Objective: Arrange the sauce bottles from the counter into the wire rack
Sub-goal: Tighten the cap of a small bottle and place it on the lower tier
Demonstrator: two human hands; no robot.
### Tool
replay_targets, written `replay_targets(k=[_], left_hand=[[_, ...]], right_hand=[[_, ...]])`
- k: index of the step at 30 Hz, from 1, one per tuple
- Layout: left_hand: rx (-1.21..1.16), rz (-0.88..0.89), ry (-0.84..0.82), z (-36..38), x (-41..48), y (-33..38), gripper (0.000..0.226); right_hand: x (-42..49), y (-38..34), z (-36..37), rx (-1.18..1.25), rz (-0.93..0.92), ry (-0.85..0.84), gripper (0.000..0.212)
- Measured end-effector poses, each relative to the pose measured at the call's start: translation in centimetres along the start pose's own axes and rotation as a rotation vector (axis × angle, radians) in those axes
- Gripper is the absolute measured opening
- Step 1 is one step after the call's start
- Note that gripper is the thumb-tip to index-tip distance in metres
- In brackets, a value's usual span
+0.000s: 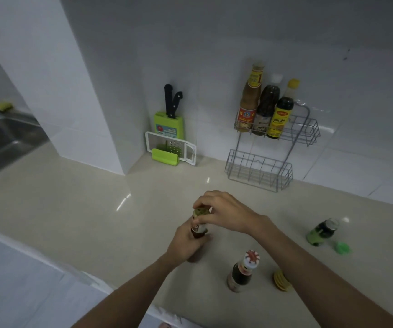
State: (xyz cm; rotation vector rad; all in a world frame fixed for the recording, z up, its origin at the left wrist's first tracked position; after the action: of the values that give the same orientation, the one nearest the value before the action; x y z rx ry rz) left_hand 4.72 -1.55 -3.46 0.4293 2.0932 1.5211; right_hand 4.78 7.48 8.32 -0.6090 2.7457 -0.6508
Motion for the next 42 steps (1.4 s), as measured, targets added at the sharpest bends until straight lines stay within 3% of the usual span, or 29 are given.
replay_targets(k=[4, 11, 15, 23, 30, 34, 42], left_hand=[[0.020, -0.031, 0.073, -1.1, 1.9, 3.4, 0.018], [-0.013, 0.004, -0.132, -1.0, 4.2, 9.6, 0.015], [-0.036, 0.025, -0.268, -0.3, 4.2, 10.6, 0.014], [-0.038, 0.049, -0.340, 0.3, 4.3, 10.8, 0.017], [0.004, 0.044, -0.307, 0.2, 4.2, 11.0, 0.011], [0.030, 0.041, -0.319, 0.1, 4.3, 11.3, 0.011], [0.038, 0.059, -0.405, 0.7, 3.9, 11.9, 0.029]], right_hand=[[-0.2, 0.0, -4.3, 0.039, 0.011, 0.067, 0.030], [-0.9, 0.9, -10.2, 0.024, 0.058, 0.072, 0.024], [-1.0, 0.6, -10.9, 0.054, 0.039, 0.042, 0.031], [-1.2, 1.0, -10.9, 0.185, 0.029, -0.065, 0.036], [-1.6, 1.0, -11.1, 0.007, 0.024, 0.034, 0.027], [-1.7, 0.6, -11.2, -0.074, 0.005, 0.053, 0.033], [-1.9, 1.0, -11.5, 0.150, -0.023, -0.029, 0.030]])
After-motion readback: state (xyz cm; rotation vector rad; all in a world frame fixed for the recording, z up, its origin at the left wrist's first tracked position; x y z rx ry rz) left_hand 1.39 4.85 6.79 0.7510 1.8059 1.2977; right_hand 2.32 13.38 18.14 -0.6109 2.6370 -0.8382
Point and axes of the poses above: each hand's wrist, its own x-axis towards the middle knuckle, its own z-axis out of the palm, y = z × x, the point moved 8 cm from there along x, towards the middle knuckle, and after that the axes turned 9 degrees about -y, right-handed, at the moved point
